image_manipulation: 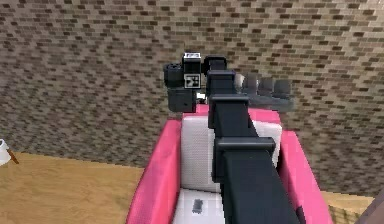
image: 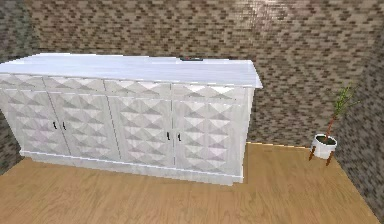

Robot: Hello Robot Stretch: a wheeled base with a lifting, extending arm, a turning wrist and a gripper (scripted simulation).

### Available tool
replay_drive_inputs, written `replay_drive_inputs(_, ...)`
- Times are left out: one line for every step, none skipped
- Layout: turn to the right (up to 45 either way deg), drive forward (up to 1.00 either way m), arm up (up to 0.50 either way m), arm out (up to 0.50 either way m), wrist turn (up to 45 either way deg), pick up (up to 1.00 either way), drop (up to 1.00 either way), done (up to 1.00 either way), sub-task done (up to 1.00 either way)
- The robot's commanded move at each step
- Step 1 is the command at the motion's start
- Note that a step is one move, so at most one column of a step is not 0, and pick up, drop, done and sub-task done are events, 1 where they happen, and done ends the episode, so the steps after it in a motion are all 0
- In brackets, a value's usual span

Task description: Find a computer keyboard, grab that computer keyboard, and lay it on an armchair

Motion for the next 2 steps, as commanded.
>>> replay_drive_inputs(0.0,0.00,0.00,0.00,33.0,0.00,0.00,0.00,0.00)
replay_drive_inputs(0.0,0.00,-0.46,0.00,0.0,0.00,0.00,0.00,0.00)
